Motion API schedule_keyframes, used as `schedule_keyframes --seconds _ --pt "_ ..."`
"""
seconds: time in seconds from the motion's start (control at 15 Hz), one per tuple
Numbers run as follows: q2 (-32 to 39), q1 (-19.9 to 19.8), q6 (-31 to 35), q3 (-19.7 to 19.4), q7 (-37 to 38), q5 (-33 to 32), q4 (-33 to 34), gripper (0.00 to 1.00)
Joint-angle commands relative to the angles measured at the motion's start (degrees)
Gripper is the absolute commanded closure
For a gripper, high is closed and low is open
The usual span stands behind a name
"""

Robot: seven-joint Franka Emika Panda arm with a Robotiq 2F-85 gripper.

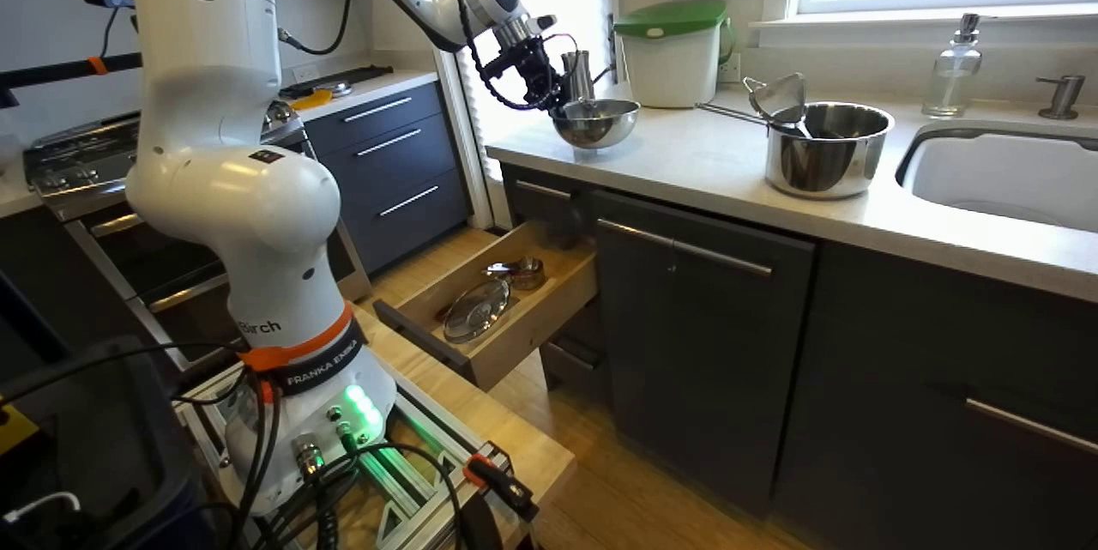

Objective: Move the smaller silver bowl close to the edge of the kitchen counter

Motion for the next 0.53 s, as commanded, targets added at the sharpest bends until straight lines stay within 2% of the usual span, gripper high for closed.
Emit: schedule_keyframes --seconds 0.0,0.47 --pt "-0.56 0.82 -0.41 -0.82 4.26 -4.03 -0.19 0.98" --pt "1.65 0.49 1.25 -0.96 5.11 -5.47 1.18 0.98"
